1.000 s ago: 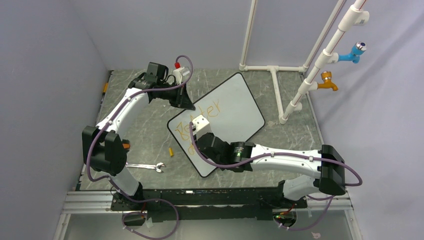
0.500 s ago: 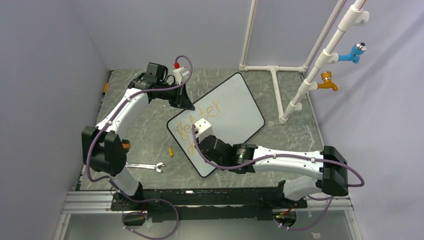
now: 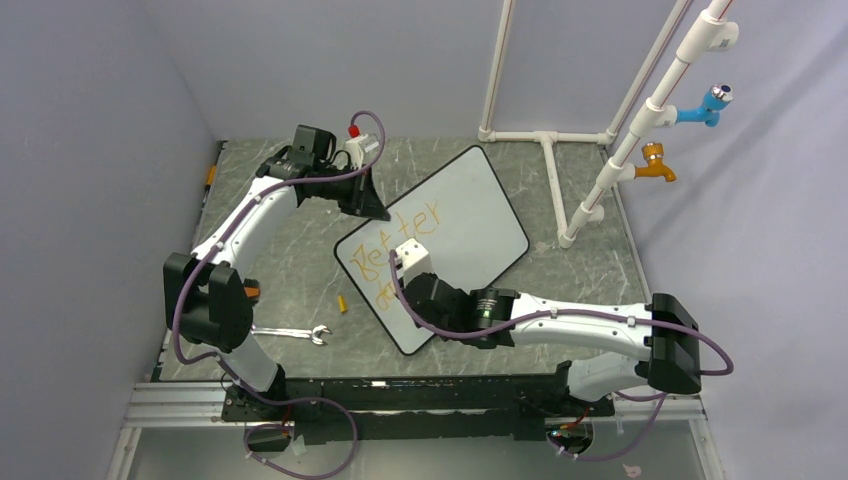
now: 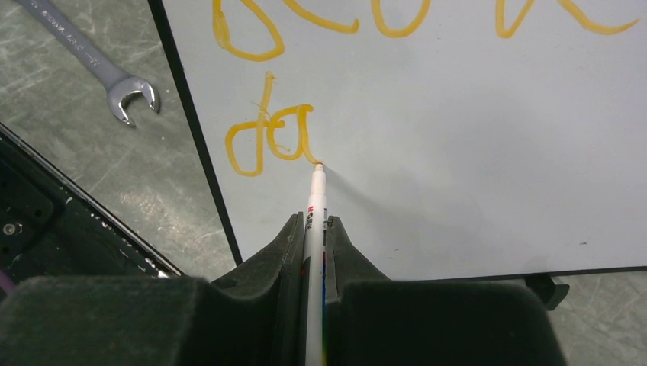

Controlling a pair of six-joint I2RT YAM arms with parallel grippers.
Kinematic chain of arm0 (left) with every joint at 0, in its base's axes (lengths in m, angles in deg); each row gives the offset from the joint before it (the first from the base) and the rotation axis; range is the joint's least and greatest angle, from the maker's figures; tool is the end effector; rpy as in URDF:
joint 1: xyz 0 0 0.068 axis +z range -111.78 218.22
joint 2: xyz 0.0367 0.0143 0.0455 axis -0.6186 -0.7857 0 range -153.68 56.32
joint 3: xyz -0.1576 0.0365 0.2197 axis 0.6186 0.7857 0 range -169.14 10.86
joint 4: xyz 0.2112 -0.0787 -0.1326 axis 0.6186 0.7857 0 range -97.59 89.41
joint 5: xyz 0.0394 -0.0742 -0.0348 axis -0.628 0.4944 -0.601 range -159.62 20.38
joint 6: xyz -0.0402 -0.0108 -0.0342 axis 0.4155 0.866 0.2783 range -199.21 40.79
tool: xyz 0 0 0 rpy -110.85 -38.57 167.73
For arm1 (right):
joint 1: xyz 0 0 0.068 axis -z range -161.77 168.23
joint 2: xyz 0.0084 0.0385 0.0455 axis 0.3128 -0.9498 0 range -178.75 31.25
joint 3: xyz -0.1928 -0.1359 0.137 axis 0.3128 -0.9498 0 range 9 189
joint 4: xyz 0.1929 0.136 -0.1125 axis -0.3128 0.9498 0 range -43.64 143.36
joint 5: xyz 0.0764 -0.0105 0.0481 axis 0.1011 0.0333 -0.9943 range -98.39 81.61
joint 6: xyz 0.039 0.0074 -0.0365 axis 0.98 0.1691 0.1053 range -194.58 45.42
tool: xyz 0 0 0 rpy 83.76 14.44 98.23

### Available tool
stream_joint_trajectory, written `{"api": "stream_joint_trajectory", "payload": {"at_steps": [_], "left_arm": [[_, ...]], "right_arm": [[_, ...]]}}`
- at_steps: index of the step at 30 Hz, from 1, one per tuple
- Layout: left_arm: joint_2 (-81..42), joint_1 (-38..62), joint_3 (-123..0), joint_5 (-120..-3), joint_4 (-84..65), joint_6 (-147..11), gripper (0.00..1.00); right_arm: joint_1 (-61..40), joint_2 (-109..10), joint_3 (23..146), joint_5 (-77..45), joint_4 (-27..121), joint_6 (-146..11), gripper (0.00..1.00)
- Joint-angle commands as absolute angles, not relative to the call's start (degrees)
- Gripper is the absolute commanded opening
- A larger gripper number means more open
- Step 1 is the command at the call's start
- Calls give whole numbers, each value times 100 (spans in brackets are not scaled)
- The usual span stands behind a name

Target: Write a sentence on the whiteboard

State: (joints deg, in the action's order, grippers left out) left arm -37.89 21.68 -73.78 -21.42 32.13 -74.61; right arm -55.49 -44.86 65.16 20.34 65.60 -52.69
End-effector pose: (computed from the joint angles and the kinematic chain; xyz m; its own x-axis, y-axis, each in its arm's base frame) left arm 0.3325 -0.1264 0.3212 -0.7770 0.1749 -0.6047 0.5953 0.5162 -0.6157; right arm 0.0973 0.2727 0.2760 -0.4393 -0.3378 -0.8324 -0.6180 0.7861 0.0071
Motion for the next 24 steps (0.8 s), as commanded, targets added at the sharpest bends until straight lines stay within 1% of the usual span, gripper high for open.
{"api": "stream_joint_trajectory", "payload": {"at_steps": [1, 7, 17, 24], "left_arm": [[-3450, 2196, -7424, -2290, 2748, -7674, 0], [-3431, 2206, -7407, -2287, 2733, -7658, 0], [-3376, 2206, -7351, -2248, 2686, -7660, 0], [-3319, 2204, -7319, -2250, 2656, -7658, 0]], "right_arm": [[-5611, -4150, 6786, 2322, 6651, -5182, 0], [-5637, -3986, 7036, 2565, 6474, -5311, 0], [-5630, -4547, 7349, 2619, 6309, -5427, 0], [-5612, -4696, 7424, 2762, 6349, -5406, 0]]}}
